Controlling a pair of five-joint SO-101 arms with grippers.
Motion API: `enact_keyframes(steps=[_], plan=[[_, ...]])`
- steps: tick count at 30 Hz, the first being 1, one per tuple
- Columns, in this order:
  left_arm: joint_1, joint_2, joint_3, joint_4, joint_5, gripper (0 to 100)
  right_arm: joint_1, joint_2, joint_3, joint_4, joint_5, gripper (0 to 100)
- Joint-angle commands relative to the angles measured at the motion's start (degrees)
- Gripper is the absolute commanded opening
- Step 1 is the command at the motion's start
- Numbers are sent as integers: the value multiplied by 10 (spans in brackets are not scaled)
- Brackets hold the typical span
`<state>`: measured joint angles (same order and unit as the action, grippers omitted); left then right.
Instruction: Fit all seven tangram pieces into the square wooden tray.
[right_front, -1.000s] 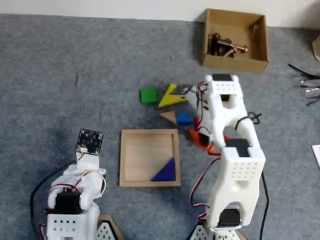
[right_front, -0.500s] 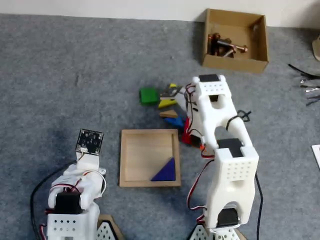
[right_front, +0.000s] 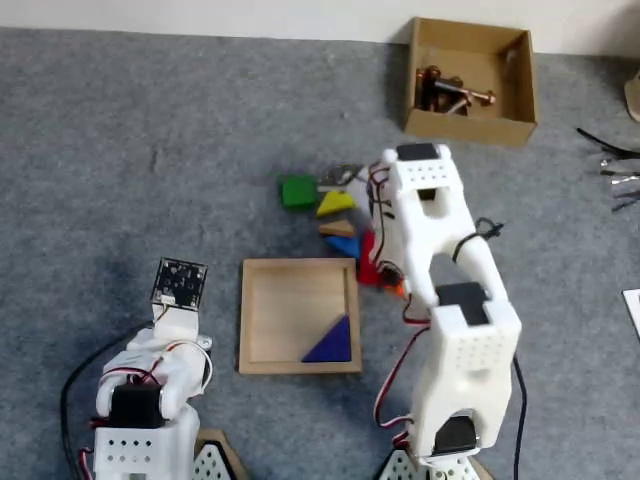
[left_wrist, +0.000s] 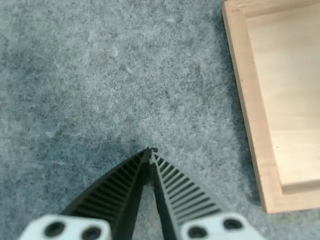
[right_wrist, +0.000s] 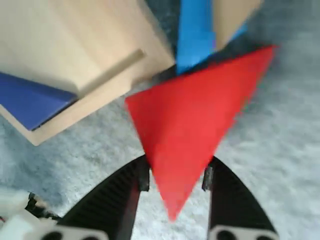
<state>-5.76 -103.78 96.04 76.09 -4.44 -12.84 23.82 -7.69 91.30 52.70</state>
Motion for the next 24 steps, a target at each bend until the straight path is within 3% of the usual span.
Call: enact_keyframes(steps=[1,9,16,24], plan=[[7,-4,11,3,-2,6,-7,-85,-1,11,-15,162],[7,-4,11,3,-2,6,-9,-121,22,18,-17,166],[7,-4,11,3,-2,6,-7,-119,54,-51,13,354],[7,-4,11,3,-2,6,-28,-119,117,-110,32,373]])
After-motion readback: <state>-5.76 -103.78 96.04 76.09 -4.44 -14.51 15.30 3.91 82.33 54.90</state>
